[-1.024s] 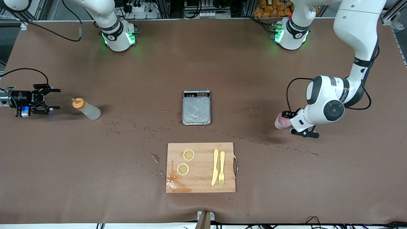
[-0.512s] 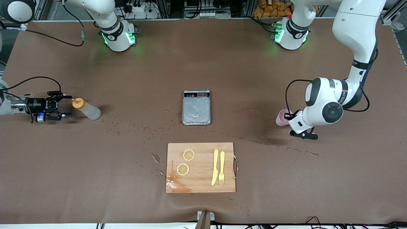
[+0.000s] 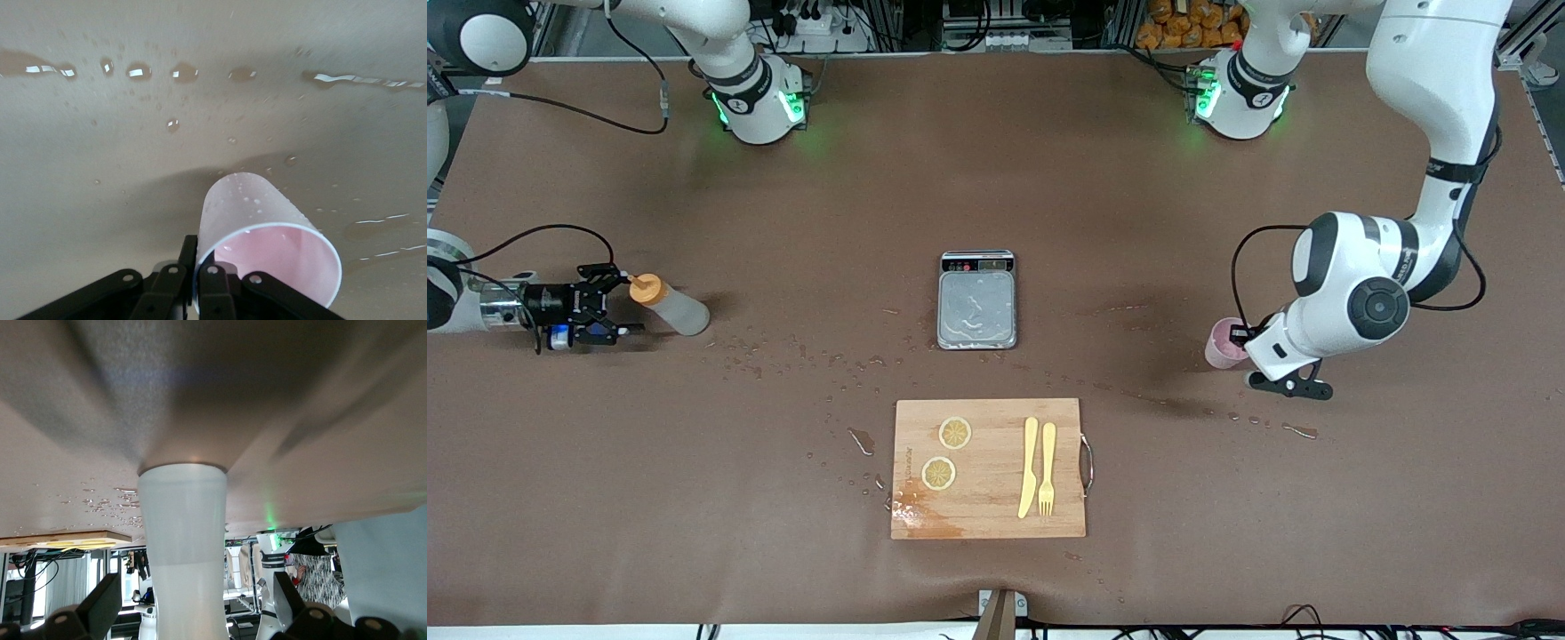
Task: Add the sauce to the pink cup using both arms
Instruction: 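Carry the pink cup with the left gripper onto the metal scale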
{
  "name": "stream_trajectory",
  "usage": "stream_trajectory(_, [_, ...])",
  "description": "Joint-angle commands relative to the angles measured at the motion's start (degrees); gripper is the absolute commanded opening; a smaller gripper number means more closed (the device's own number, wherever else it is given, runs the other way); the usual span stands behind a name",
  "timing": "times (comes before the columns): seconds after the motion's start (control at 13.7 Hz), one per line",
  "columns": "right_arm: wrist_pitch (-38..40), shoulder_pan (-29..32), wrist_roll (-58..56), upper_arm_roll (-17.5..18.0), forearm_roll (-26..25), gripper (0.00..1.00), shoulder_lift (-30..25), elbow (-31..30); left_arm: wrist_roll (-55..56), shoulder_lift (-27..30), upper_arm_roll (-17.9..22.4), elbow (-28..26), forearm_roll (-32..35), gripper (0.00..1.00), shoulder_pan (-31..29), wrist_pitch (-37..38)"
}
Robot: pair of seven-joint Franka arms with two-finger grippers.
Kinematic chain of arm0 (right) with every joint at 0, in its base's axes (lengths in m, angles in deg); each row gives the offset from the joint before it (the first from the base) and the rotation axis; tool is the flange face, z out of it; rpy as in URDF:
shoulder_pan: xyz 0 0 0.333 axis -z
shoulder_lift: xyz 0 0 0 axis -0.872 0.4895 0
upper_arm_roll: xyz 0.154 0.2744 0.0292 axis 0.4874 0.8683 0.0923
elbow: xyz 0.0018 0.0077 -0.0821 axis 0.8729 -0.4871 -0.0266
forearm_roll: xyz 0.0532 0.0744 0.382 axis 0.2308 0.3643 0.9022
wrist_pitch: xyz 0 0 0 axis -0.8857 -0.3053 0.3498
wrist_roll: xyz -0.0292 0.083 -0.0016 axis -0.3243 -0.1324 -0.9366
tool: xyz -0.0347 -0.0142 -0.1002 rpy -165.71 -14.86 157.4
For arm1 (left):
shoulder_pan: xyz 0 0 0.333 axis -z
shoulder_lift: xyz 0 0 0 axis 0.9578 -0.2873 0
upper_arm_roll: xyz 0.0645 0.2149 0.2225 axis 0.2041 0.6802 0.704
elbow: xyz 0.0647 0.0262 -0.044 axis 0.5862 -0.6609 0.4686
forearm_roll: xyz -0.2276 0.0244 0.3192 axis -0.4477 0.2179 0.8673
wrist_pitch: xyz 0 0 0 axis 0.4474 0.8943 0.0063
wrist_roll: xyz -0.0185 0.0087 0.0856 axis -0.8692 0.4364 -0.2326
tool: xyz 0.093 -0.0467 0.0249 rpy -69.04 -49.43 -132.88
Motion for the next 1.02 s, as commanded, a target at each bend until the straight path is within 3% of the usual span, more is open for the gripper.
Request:
stream_trajectory(0.0, [-0.5,-1.6,0.8,0.1,1.8,1.0,0.3,-0.9,3.1,5.0,-2.0,-0.1,0.4,0.0,-0.3,3.1])
stream_trajectory(0.22, [-1.8,-2.7,0.8,0.1,2.0,1.0,0.3,-1.3,10.1,3.9,-5.7,5.2,-3.2,0.0,0.3,7.7])
stream_trajectory(0.59, [-4.3,-4.1,0.7,0.1,3.2,1.0,-0.1,-3.4,25.6,2.3,-11.1,9.6,-3.7,0.0,4.0,8.4])
stream_trajectory(0.95, [-4.8,-5.6,0.6,0.1,3.3,1.0,-0.6,-5.0,37.9,-1.1,-11.8,14.8,-5.5,0.0,11.8,8.4])
